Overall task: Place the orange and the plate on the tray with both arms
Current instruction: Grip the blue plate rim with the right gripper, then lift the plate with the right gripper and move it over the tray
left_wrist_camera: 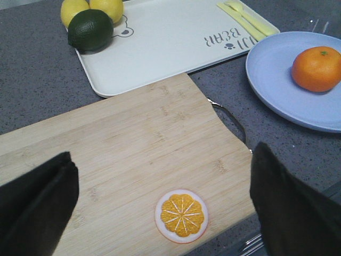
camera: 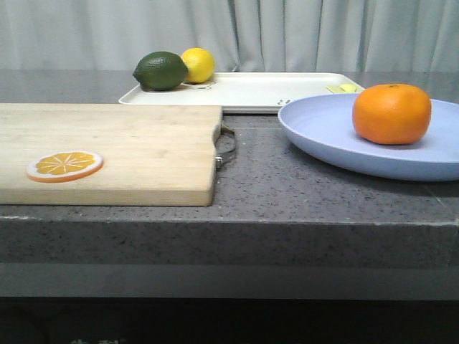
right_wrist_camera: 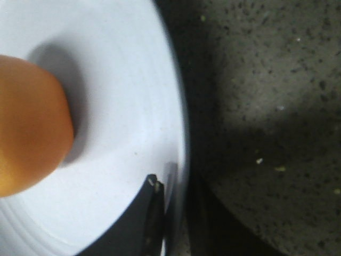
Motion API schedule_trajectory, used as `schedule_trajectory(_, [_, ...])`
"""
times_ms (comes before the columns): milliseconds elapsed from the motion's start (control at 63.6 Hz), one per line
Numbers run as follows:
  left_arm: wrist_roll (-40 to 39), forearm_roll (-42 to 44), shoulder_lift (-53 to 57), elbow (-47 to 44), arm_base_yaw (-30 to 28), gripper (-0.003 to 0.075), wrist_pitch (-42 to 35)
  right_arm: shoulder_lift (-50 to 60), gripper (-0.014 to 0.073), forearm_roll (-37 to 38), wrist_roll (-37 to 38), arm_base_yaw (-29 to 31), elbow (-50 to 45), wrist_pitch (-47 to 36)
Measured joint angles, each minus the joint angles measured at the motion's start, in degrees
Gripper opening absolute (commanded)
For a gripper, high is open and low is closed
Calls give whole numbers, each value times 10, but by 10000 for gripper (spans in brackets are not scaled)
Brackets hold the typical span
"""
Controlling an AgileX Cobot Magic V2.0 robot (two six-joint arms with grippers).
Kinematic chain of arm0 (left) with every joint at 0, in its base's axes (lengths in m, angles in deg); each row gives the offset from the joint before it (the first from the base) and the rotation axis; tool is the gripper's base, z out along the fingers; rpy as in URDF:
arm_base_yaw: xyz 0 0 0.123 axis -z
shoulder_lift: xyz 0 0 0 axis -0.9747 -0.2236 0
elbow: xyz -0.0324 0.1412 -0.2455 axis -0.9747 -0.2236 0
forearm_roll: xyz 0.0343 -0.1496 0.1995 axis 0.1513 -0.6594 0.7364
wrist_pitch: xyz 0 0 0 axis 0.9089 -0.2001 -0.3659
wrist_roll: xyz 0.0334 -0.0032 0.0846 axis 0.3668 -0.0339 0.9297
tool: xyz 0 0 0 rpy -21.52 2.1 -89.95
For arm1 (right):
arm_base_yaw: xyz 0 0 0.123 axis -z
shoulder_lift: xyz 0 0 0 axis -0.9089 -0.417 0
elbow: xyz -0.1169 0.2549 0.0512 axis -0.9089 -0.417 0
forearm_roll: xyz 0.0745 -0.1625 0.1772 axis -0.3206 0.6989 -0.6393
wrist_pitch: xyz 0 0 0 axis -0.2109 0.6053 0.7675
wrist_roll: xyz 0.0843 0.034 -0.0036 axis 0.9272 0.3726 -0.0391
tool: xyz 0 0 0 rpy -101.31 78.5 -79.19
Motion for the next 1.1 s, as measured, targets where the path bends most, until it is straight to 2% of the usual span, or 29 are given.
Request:
schedule_trajectory(94, [0,0,-1,0,0,631,0,0,-71,-12,8,0,0,-2])
schedule_trajectory(676, [0,0,-1,0,0,631,0,-1,-68,-25,18,0,6,16])
schedule_trajectory(817, [0,0,-1,0,0,631,0,-2,-68,-29,32,-4,48,57])
schedule_trajectory(1100, [0,0,-1,0,0,631,0,-62,-68,-27,139,-69,207,62])
